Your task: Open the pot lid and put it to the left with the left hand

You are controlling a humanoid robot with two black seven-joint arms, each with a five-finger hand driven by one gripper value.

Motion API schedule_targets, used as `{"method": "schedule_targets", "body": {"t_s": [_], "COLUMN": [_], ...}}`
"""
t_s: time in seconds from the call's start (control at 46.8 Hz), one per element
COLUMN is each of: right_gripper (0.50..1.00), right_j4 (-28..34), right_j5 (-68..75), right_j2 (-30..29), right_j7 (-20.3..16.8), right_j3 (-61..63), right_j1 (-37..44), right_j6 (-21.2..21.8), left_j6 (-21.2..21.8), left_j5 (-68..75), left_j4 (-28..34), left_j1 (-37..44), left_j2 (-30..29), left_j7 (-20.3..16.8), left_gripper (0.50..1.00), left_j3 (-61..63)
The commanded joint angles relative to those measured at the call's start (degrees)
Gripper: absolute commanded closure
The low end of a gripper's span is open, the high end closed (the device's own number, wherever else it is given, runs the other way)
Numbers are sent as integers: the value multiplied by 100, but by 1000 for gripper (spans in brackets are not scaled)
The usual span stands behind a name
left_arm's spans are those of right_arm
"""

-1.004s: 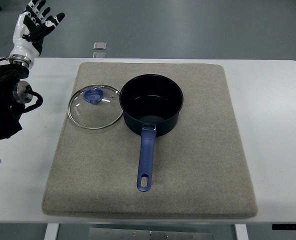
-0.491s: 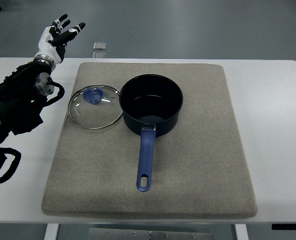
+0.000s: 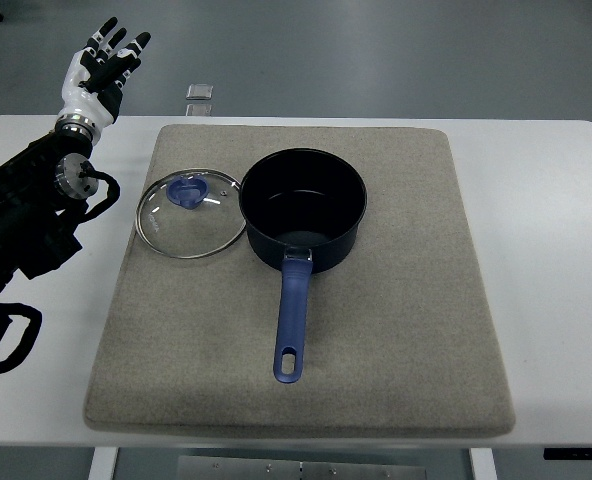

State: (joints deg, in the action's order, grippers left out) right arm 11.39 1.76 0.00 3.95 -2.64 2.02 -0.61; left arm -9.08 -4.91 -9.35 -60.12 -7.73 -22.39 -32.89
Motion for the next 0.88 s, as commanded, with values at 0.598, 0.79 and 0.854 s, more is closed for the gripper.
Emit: {"method": "schedule_targets", "body": {"t_s": [0.598, 0.79, 0.854], "right_gripper": [583, 583, 583], "right_j4": [-5, 4, 4], "right_j5": [0, 0, 18], "right_j2": [0, 0, 0], "right_j7": [1, -8, 1], "right_j3": [0, 27, 44], "right_j1": [0, 0, 0], "right_j6": [0, 0, 0], "left_j6": [222, 222, 222], "left_j5": [-133, -133, -133], "left_j4": [21, 47, 47], "left_j1": [-52, -96, -96], "left_j2": [70, 61, 53], "left_j7": [24, 24, 15], "left_gripper": [589, 589, 589], "left_j3": [-156, -130, -130]}}
